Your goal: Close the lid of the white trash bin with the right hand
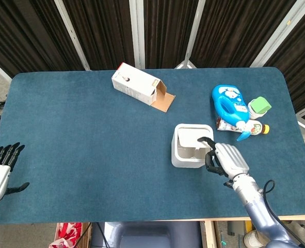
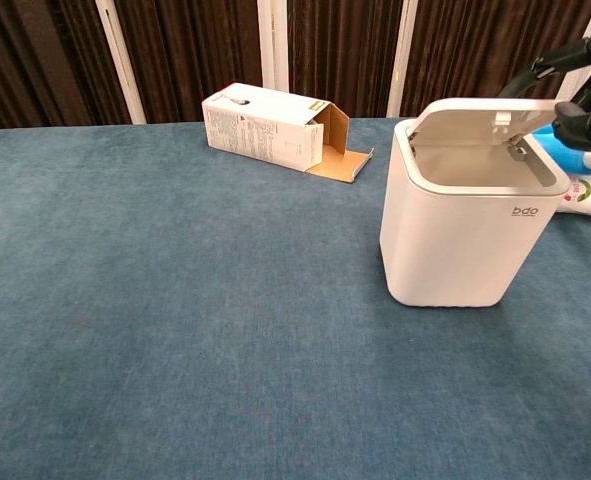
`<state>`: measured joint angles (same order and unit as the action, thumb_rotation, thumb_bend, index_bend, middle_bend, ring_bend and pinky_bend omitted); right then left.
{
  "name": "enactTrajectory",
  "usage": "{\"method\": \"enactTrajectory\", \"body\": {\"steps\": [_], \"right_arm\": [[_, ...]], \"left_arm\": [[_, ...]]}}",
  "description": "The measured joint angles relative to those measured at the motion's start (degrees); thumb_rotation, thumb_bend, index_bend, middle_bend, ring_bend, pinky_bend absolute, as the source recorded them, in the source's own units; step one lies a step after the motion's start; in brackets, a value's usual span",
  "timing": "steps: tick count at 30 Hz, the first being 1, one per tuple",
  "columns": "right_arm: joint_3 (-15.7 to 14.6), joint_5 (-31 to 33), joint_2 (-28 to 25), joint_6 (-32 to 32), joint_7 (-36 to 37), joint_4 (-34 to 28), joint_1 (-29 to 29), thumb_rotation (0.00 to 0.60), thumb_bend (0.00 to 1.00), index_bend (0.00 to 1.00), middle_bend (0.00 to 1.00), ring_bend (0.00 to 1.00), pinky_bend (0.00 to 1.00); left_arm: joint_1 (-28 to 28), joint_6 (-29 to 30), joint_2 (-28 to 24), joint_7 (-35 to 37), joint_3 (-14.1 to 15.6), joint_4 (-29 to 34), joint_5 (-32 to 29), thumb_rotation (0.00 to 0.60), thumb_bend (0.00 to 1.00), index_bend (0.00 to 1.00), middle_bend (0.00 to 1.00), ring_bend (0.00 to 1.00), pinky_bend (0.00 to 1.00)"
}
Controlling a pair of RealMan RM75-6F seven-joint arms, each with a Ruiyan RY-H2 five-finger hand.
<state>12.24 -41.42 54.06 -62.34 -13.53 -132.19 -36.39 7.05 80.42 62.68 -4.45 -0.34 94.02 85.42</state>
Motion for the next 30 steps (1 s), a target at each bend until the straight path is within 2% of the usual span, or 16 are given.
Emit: {"method": "enactTrajectory", "body": {"steps": [30], "right_arm": [[-5.9,-2.2,6.9,-2.4,-5.0,1.1,0.2,0.6,0.75,0.24,0.8,0.85,0.78]], "left_arm": [[0.1,-0.1,0.0,-0.1,0.1,0.0,0.0,0.6,0.0,0.0,0.0,0.0,0.0]]}}
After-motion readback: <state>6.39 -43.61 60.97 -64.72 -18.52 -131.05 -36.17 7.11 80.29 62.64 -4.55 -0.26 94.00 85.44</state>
